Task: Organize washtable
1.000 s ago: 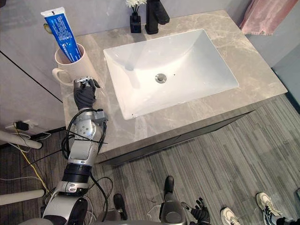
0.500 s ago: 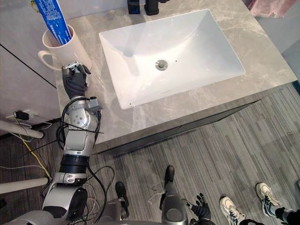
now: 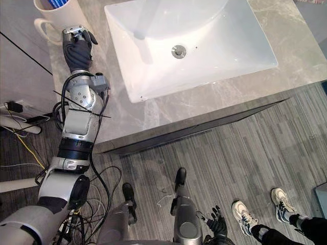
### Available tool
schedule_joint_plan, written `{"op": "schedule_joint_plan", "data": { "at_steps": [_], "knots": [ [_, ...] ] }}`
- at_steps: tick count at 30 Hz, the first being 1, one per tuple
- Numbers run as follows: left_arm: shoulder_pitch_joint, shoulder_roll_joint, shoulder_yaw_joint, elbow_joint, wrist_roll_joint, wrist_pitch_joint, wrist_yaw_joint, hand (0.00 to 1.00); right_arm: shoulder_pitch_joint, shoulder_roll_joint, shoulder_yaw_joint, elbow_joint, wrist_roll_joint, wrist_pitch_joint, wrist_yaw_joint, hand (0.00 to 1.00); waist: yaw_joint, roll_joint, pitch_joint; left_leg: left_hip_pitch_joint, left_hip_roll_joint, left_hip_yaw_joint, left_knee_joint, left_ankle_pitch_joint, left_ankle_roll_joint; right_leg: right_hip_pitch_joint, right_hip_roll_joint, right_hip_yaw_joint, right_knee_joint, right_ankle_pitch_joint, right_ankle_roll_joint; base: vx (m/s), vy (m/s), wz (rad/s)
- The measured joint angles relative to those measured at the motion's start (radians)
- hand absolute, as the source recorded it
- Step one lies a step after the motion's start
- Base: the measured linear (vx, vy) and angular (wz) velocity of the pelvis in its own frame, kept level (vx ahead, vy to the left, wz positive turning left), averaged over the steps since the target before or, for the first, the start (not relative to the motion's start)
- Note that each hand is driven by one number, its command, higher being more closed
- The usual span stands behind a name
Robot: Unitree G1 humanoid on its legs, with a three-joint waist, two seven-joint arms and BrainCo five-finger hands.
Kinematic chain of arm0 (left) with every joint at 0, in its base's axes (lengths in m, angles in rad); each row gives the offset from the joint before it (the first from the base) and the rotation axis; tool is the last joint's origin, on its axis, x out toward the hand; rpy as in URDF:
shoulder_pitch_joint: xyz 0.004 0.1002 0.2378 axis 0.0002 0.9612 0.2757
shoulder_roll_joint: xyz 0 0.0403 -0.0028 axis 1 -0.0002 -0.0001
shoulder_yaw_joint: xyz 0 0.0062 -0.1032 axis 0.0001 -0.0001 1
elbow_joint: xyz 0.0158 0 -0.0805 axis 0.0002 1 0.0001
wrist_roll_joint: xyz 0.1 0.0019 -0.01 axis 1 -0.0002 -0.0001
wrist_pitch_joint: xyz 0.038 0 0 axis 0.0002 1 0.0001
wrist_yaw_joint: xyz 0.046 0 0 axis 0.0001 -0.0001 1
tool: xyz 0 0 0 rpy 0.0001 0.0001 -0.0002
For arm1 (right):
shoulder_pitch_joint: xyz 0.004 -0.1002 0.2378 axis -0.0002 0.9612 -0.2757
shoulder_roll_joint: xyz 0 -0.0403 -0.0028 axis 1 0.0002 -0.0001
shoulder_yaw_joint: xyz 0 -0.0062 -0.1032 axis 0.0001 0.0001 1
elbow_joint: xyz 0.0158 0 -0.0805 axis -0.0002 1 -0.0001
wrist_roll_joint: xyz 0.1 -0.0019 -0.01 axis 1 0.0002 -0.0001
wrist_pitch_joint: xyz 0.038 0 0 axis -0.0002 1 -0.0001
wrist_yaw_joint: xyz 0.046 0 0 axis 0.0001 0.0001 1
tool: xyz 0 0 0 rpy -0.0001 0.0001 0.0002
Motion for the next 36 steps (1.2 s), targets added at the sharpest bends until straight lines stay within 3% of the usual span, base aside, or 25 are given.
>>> {"op": "schedule_joint_plan", "data": {
  "at_steps": [9, 22, 28, 36],
  "knots": [
    [-0.157, 0.125, -0.048, 0.127, -0.008, 0.003, -0.035, 1.00, 0.000, 0.023, -0.001, -0.003, 0.020, -0.013, 0.002, 0.00, -0.021, -0.016, 0.035, -0.013, 0.000, 0.000, 0.011, 0.005, 0.007, -0.010, 0.000, 0.003, 0.002, 0.008, -0.004, 0.01, 0.002, -0.01],
    [-0.184, 0.155, -0.048, 0.140, -0.026, -0.001, -0.041, 1.00, 0.000, 0.022, 0.000, -0.003, 0.037, -0.014, 0.009, 0.00, -0.018, -0.014, 0.040, -0.021, 0.001, -0.005, 0.023, 0.001, 0.011, -0.009, 0.000, 0.003, 0.001, 0.007, -0.006, 0.01, 0.002, 0.00],
    [-0.002, 0.166, -0.086, -0.112, -0.067, -0.041, -0.078, 1.00, -0.001, 0.021, -0.016, -0.001, 0.037, -0.013, 0.013, 0.00, -0.013, -0.004, 0.042, -0.005, 0.001, -0.019, 0.024, 0.001, 0.011, 0.018, 0.001, -0.011, -0.001, 0.003, -0.011, 0.02, 0.002, 0.04],
    [0.449, 0.162, -0.068, -0.444, -0.196, -0.091, -0.204, 1.00, -0.002, 0.009, -0.065, 0.053, 0.035, -0.009, 0.023, 0.00, 0.040, 0.059, 0.008, 0.041, 0.000, -0.034, 0.011, -0.006, 0.014, 0.070, 0.002, -0.028, -0.004, -0.015, -0.004, 0.02, 0.002, 0.06]
  ]
}}
